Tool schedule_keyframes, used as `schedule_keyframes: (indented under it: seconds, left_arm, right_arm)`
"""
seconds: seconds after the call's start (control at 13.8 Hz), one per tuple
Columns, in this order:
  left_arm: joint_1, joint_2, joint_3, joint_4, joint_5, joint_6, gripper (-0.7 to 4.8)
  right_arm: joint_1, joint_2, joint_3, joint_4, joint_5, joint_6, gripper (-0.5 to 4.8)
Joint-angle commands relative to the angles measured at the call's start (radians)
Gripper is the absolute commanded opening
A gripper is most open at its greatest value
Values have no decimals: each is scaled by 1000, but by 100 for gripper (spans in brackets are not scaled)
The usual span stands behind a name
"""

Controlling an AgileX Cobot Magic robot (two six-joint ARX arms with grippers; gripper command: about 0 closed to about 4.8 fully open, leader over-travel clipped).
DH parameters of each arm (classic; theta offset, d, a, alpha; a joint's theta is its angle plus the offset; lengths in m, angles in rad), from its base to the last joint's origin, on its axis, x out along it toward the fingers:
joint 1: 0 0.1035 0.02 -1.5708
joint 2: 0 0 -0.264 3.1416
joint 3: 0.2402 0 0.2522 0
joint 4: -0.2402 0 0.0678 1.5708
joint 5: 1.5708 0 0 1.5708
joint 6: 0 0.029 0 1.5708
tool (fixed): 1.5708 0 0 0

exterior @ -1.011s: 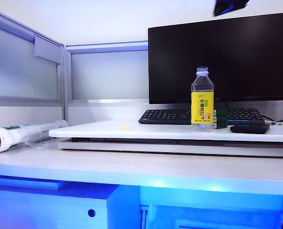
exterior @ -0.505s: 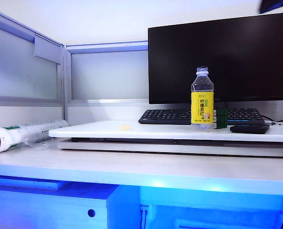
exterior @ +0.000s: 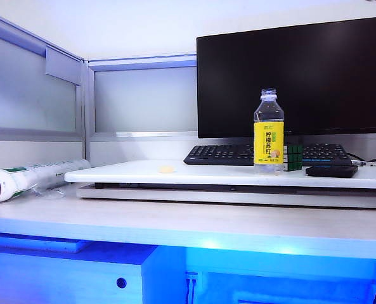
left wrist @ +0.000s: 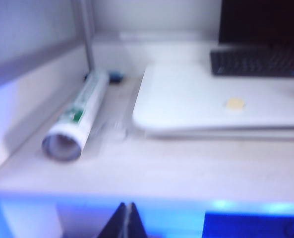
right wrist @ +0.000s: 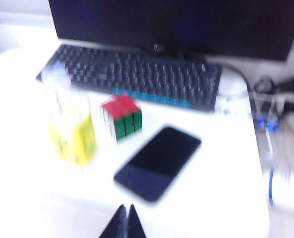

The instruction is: Grab a stick from the table and stick it in a plastic bottle.

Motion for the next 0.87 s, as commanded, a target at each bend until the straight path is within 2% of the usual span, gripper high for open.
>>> schedule_keyframes:
  seconds: [0.07,0.29,0.43,0.65,0.87]
  left_arm:
    - [1,1,1,-69,-63,18,-5]
    - [1,1,0,-116,-64,21,-5]
    - [1,1,0,-178,-98,22,-5]
    - [1,1,0,-191,-132,22,-5]
    - [1,2,0,-190,-126,20,-4]
  right_arm:
    - [0,-236,-185,16,5,37,-9]
    - [0,-442,-343,4,11,60,-9]
    - [2,-603,-463,-58,33,61,-9]
    - [2,-856,-605,-201,34,68,-9]
    - [3,-854,-613,-252,31,68,-9]
